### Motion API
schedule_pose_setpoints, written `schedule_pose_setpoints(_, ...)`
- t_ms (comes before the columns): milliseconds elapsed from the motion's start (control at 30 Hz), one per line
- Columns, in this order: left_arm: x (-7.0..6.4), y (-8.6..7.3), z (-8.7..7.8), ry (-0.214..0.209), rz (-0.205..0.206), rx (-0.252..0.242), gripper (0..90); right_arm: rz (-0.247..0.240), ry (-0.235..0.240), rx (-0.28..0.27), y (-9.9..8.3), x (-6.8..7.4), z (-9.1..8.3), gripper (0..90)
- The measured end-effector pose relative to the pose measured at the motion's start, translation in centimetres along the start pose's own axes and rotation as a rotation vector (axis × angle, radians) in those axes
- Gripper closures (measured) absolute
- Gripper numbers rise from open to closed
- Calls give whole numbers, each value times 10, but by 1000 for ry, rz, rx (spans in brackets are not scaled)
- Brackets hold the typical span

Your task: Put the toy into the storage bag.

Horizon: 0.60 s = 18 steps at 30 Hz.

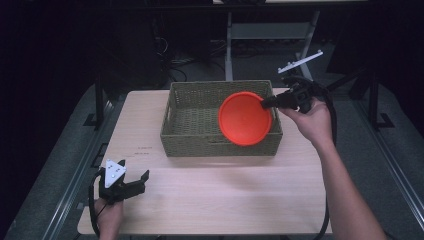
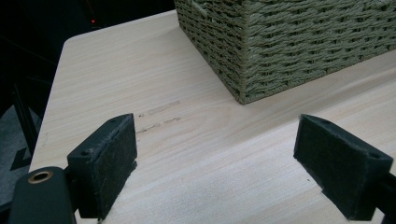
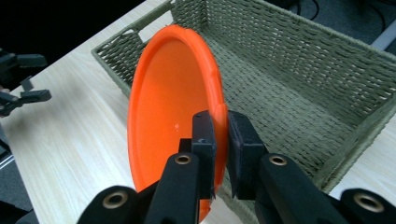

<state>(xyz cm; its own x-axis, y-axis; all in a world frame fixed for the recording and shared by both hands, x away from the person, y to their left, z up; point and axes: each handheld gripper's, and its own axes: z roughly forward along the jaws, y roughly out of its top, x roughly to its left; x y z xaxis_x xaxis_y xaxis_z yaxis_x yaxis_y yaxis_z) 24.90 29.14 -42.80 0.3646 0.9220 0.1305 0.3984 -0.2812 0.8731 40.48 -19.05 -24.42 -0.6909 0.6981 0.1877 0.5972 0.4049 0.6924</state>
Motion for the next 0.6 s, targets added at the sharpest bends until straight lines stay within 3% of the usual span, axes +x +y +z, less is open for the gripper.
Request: schedule_pose_setpoints(600,-1,0,0,-7,3,-6,128,44,-58,11,19,-15,16,822)
